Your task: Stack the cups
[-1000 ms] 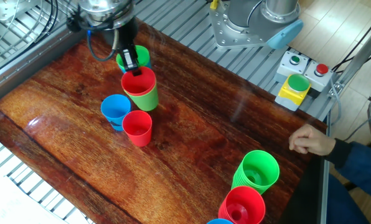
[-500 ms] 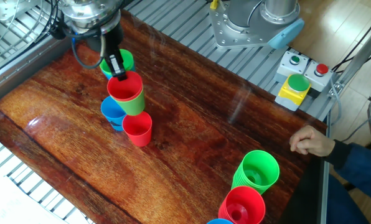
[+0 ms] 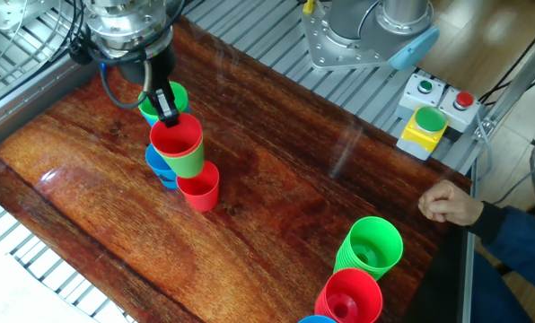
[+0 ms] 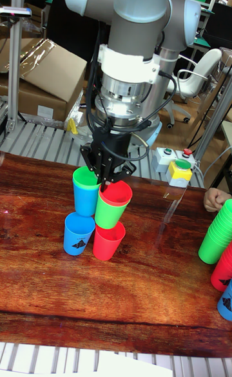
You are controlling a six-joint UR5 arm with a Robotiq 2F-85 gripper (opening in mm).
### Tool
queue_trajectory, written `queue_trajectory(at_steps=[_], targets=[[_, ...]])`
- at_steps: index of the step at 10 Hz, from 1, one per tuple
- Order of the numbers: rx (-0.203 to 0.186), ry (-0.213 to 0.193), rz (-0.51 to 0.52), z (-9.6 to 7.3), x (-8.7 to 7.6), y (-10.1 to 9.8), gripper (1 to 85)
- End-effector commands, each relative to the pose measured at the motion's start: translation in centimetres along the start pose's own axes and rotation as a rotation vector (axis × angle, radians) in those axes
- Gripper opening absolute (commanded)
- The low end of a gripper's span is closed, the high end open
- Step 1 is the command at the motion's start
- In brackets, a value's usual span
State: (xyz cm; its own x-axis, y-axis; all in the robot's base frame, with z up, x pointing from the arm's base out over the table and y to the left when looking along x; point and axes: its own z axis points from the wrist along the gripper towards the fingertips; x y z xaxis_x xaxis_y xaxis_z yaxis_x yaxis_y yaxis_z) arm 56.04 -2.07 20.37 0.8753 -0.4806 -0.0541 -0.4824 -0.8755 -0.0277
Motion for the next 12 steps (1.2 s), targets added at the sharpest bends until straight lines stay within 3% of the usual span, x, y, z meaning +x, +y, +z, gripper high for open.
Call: queue_trajectory(at_steps=[1, 4, 12], targets=[[0.026, 0.012, -0.029, 0.0, 0.0, -1.2, 1.3], [0.030, 0.045, -0.075, 0.0, 1.0, -1.2, 1.3], [0.032, 0.047, -0.075, 0.4, 1.0, -1.5, 1.3]])
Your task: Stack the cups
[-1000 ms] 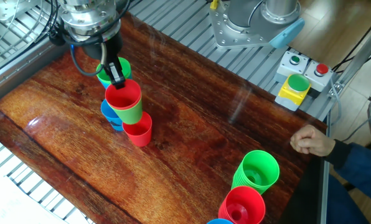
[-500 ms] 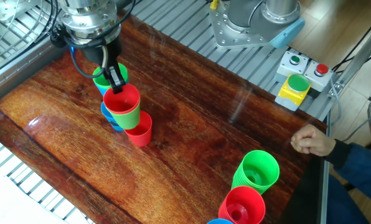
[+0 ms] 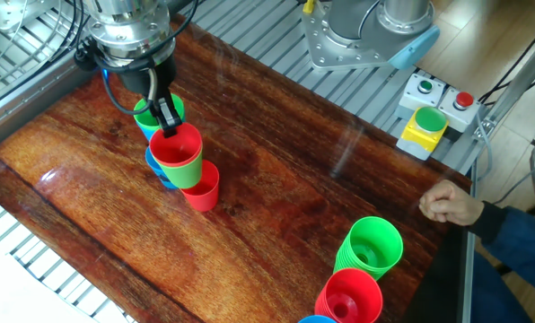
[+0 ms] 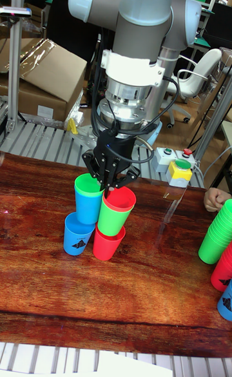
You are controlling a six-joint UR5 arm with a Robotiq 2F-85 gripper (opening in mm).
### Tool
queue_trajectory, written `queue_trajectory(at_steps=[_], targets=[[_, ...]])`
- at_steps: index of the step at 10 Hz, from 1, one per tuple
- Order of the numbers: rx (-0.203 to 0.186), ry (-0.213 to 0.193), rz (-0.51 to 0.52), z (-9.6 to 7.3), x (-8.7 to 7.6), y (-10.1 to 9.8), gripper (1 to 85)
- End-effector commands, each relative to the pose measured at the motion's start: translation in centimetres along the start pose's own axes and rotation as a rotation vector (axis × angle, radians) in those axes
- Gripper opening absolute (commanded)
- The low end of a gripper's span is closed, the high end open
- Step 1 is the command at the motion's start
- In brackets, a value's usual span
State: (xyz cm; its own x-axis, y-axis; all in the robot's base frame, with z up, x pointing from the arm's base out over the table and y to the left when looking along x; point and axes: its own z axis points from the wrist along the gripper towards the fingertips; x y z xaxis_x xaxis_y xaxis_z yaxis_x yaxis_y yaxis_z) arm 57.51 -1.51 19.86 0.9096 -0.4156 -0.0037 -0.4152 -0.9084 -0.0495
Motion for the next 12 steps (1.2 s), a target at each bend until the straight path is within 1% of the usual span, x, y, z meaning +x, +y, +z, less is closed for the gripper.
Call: queue_trajectory(at_steps=[1, 2, 5, 7, 12], targets=[[0.008, 0.001, 0.001, -0.05, 0.02, -0.23, 1.3], [0.005, -0.005, 0.001, -0.06, -0.13, -0.16, 1.3], [0.014, -0.010, 0.001, 0.03, -0.34, -0.53, 1.3], [0.012, -0.004, 0.001, 0.18, -0.22, -0.59, 1.3], [0.020, -0.013, 0.001, 0.29, -0.18, -0.40, 1.3]])
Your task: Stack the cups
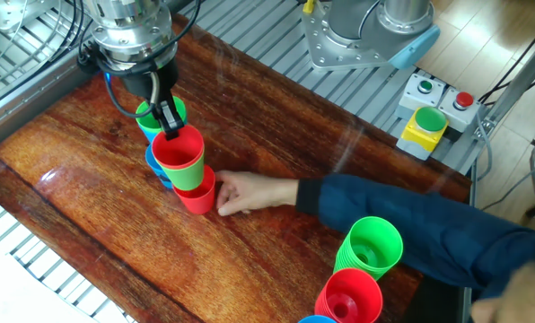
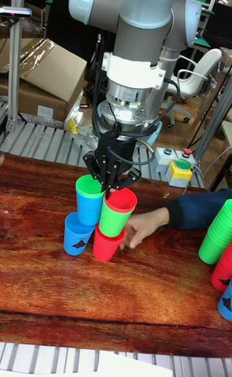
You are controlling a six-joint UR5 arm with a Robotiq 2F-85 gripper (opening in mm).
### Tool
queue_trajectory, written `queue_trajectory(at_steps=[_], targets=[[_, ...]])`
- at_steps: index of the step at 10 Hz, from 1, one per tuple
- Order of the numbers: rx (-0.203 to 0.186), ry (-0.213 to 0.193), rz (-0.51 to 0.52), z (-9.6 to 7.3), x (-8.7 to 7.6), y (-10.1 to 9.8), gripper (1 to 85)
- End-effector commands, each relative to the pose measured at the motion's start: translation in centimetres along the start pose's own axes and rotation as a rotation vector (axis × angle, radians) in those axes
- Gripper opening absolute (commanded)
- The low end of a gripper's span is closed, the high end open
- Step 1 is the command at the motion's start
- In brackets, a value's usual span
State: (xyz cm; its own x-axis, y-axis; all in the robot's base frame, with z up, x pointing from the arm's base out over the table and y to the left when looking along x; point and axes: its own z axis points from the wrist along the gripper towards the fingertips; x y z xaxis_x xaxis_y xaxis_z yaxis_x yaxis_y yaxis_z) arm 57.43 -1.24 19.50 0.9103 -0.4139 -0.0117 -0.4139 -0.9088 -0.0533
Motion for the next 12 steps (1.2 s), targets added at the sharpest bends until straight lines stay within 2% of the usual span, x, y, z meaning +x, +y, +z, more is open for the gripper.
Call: queue_trajectory(at_steps=[1, 6, 8, 9, 12], targets=[[0.019, -0.006, 0.002, -0.1, 0.0, -0.2, 1.3], [0.019, 0.007, 0.022, -0.2, 0.8, 0.1, 1.3], [0.014, 0.011, 0.019, 0.3, 1.5, 0.4, 1.3], [0.014, -0.003, 0.035, 0.7, 1.4, 0.5, 1.3], [0.014, -0.010, 0.033, 0.7, 0.8, 0.3, 1.3]])
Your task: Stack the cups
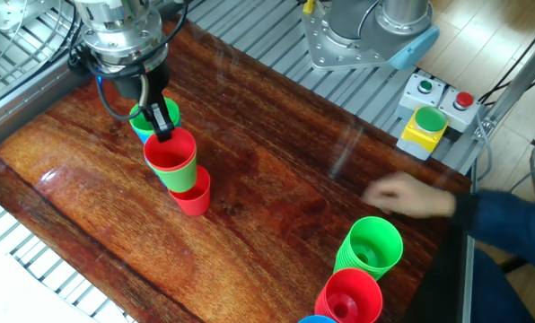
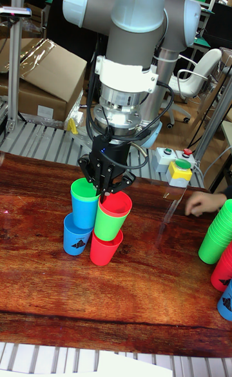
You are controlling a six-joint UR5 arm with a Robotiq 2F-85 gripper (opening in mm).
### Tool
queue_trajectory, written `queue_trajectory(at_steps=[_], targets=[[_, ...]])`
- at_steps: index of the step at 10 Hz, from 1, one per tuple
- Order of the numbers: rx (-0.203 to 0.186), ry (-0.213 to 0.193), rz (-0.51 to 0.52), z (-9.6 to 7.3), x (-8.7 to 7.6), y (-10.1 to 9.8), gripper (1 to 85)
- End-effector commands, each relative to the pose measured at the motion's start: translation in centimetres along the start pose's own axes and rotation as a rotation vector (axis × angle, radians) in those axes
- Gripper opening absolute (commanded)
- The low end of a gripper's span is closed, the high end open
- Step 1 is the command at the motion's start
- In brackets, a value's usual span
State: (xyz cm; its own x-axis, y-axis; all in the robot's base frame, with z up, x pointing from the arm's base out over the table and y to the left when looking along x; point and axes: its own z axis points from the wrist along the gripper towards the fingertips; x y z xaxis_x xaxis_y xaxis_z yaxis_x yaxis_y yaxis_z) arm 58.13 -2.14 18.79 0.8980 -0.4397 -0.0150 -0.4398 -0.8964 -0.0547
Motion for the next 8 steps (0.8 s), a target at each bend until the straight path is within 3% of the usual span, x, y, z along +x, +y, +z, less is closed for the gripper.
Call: queue_trajectory(at_steps=[1, 8], targets=[[0.012, -0.005, 0.000, 0.15, -0.01, -0.21, 1.3], [0.018, -0.009, -0.009, 0.77, -0.14, -0.43, 1.3]])
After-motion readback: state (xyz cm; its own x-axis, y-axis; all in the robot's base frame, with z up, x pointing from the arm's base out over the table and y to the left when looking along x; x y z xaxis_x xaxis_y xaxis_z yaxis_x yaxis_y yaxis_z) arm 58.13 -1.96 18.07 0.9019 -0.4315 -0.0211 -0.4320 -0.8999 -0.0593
